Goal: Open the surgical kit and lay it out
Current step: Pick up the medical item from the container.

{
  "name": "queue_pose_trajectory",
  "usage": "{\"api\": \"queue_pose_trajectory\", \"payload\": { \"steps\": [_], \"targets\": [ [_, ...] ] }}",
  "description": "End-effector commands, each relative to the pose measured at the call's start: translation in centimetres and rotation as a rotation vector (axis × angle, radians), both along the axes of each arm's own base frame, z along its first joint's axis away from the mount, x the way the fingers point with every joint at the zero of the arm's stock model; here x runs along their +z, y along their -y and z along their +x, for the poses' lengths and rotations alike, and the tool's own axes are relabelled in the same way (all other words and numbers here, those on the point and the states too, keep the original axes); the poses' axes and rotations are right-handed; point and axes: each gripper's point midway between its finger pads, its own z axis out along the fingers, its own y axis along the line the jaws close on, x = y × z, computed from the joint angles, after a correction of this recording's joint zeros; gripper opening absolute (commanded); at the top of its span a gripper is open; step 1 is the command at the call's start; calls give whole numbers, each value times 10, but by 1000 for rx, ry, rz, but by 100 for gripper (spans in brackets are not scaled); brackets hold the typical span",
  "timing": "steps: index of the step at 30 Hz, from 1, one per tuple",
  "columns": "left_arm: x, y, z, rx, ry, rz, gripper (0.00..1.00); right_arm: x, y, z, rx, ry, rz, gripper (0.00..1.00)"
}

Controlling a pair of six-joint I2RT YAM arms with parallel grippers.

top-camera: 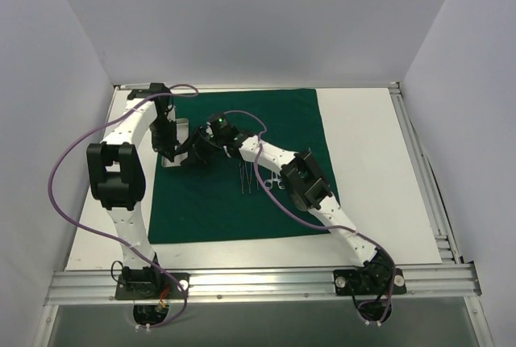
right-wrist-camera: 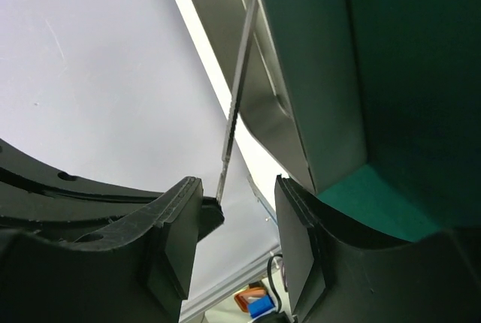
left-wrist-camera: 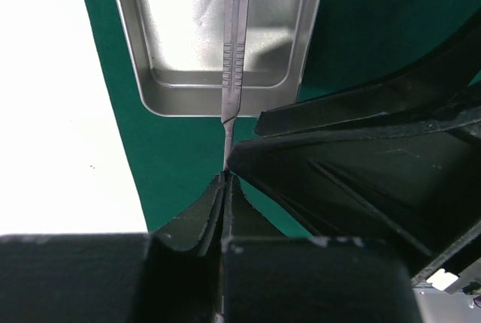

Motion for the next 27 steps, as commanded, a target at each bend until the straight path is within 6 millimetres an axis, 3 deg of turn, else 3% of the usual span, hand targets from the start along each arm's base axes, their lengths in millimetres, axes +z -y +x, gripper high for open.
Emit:
{"api": "queue_pose_trajectory", "payload": {
  "steps": [1, 16, 23, 27],
  "targets": [
    [18, 5, 6, -21, 70, -36, 2, 12, -10, -2, -7, 31, 40, 44],
    [20, 8, -4, -23, 62, -54, 2, -3, -25, 3, -29, -13, 51, 40],
    [20, 11, -7, -24, 63, -63, 2, -10, -28, 1, -29, -18, 46, 31],
    [21, 15, -9, -30, 62, -68, 2, -12, -29, 1, -30, -19, 48, 16]
  ]
}}
